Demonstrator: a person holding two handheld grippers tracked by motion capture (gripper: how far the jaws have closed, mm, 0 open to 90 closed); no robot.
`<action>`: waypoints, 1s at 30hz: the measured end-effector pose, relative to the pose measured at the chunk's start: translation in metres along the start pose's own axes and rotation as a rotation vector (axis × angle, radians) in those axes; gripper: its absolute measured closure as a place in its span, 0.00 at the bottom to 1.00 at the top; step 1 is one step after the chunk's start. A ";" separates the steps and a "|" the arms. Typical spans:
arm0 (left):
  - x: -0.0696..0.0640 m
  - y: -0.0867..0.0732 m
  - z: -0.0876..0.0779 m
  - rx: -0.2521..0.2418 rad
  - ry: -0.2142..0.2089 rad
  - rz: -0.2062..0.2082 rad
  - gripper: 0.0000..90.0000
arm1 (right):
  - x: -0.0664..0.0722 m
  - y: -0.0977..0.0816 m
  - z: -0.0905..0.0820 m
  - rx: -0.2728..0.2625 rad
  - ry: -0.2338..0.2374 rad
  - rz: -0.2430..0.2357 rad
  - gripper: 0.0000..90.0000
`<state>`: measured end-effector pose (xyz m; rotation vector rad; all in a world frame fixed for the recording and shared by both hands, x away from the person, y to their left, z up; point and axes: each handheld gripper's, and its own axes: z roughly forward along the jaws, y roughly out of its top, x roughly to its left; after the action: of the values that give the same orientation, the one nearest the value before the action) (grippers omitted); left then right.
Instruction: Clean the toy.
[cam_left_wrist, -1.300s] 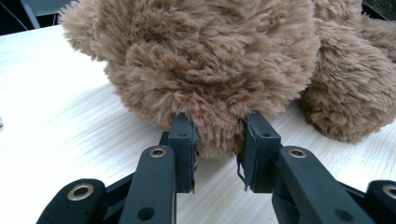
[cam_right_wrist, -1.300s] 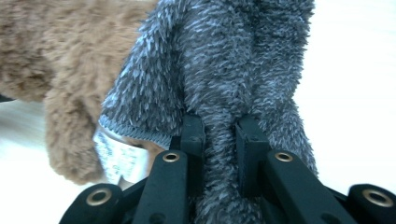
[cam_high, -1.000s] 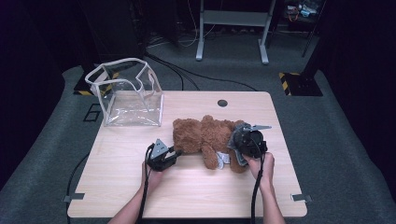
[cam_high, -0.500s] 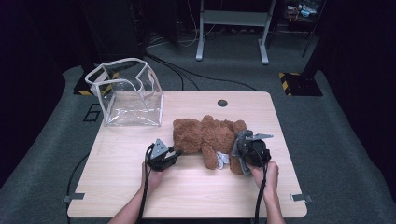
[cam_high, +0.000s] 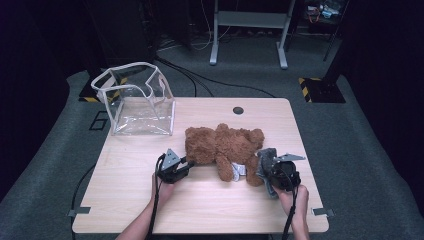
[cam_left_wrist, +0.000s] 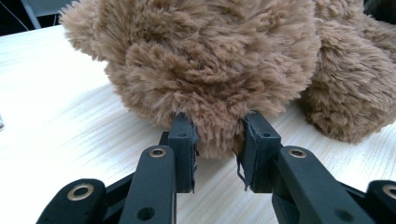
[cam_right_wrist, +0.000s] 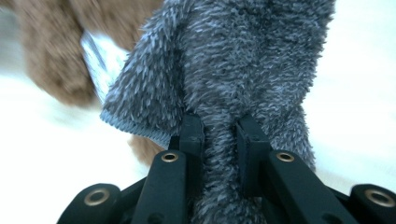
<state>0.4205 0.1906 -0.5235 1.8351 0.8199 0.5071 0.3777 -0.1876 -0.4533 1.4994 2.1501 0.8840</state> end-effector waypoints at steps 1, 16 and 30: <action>0.000 0.000 0.000 0.001 0.001 -0.003 0.77 | 0.003 0.004 -0.002 -0.006 0.002 -0.003 0.84; 0.000 0.000 0.000 0.003 0.001 0.005 0.77 | 0.023 0.037 0.035 0.020 -0.053 -0.043 0.84; 0.000 0.000 0.000 0.001 0.001 0.004 0.77 | 0.014 0.002 0.017 0.086 -0.066 -0.032 0.84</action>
<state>0.4205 0.1907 -0.5234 1.8380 0.8172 0.5101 0.3850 -0.1692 -0.4639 1.5088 2.1832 0.7298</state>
